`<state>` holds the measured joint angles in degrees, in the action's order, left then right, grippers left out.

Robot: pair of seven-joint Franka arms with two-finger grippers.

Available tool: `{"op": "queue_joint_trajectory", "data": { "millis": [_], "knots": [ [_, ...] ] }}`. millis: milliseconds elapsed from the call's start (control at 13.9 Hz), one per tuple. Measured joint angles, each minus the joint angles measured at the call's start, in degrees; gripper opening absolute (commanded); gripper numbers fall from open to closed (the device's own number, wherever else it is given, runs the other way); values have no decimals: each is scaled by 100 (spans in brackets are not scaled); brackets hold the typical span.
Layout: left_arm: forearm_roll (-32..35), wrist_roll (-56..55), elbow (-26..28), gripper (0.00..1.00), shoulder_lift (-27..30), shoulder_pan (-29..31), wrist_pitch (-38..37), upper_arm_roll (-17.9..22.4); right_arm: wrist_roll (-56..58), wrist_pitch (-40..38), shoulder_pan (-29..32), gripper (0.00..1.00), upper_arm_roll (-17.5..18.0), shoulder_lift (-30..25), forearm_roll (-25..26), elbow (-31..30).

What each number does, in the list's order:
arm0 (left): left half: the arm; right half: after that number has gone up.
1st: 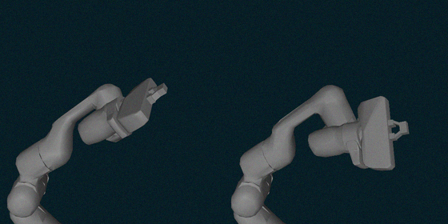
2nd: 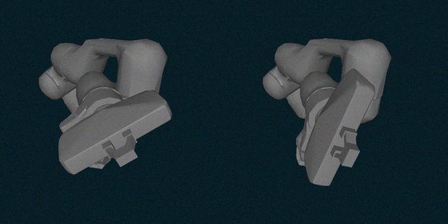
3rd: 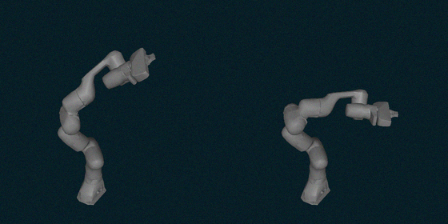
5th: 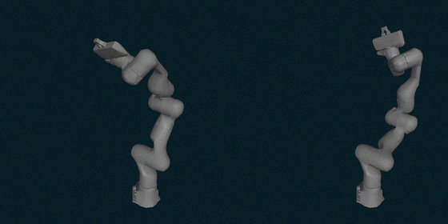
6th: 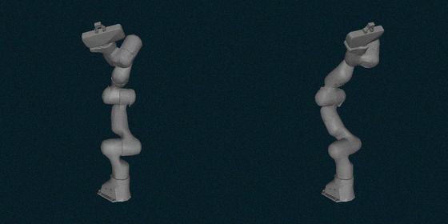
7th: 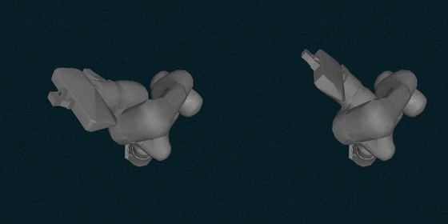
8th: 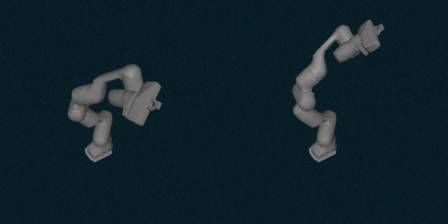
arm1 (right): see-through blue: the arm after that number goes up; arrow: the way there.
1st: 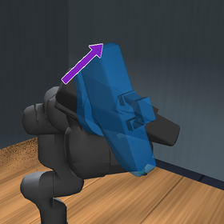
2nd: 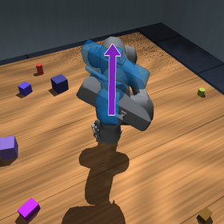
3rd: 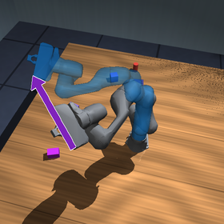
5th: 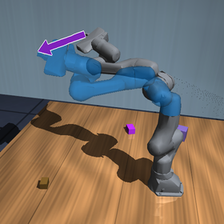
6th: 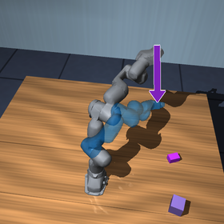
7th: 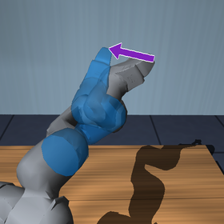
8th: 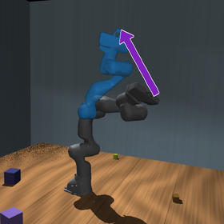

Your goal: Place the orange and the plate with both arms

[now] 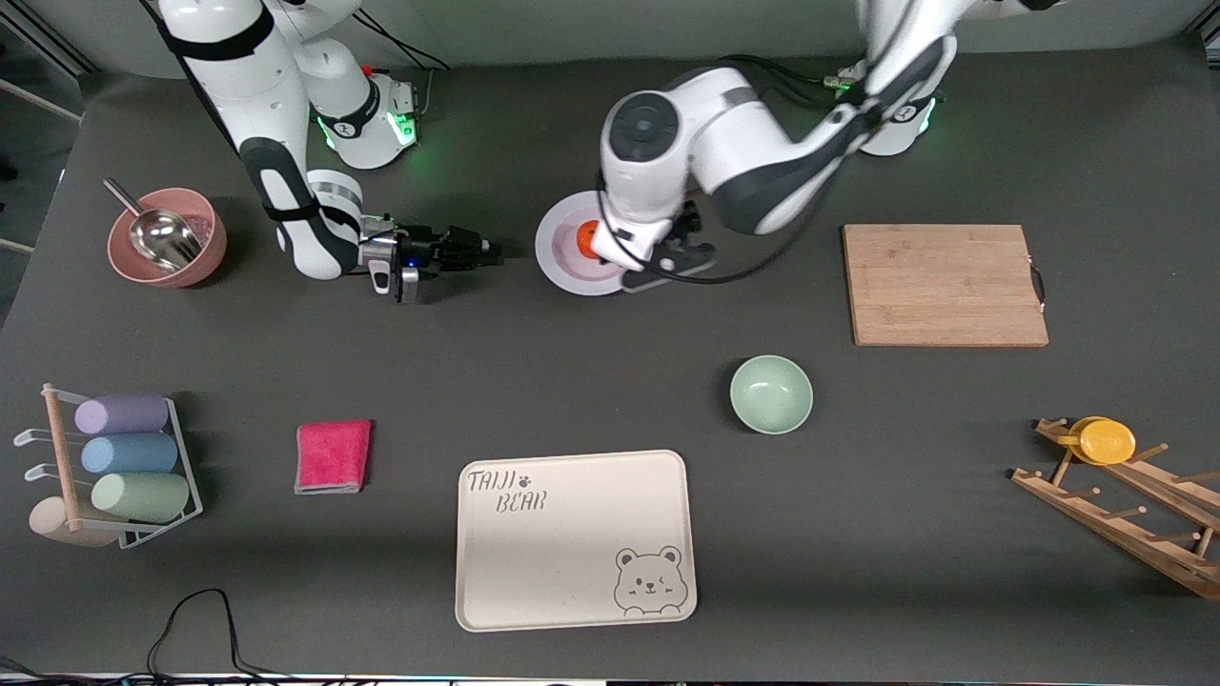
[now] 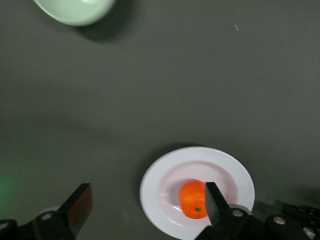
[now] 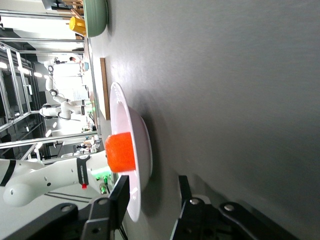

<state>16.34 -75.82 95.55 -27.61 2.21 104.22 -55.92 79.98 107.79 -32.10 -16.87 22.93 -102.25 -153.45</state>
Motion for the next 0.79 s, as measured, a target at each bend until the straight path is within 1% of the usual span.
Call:
{"op": "queue_joint_trajectory", "data": {
  "millis": [143, 215, 359, 502, 717, 789],
  "knots": [
    [-12, 278, -293, 100, 91, 760, -618, -385, 0, 1, -288, 46, 10, 36, -339, 57],
    [-13, 453, -501, 100, 131, 1021, -918, -469, 0, 1, -417, 46, 14, 67, -501, 96],
    [-13, 842, -888, 100, 248, 1463, -1389, -503, 0, 1, -637, 46, 50, 141, -835, 180],
    [-13, 1195, -1083, 100, 387, 1931, -1518, -507, 0, 4, -726, 47, 198, 202, -1108, 257],
    [-11, 2058, -1200, 100, 587, 2738, -1684, -507, 0, 7, -747, 46, 317, 299, -1185, 380],
    [-10, 2502, -1216, 100, 658, 3021, -1870, -505, 0, 7, -747, 44, 326, 318, -1188, 404]
  ]
}}
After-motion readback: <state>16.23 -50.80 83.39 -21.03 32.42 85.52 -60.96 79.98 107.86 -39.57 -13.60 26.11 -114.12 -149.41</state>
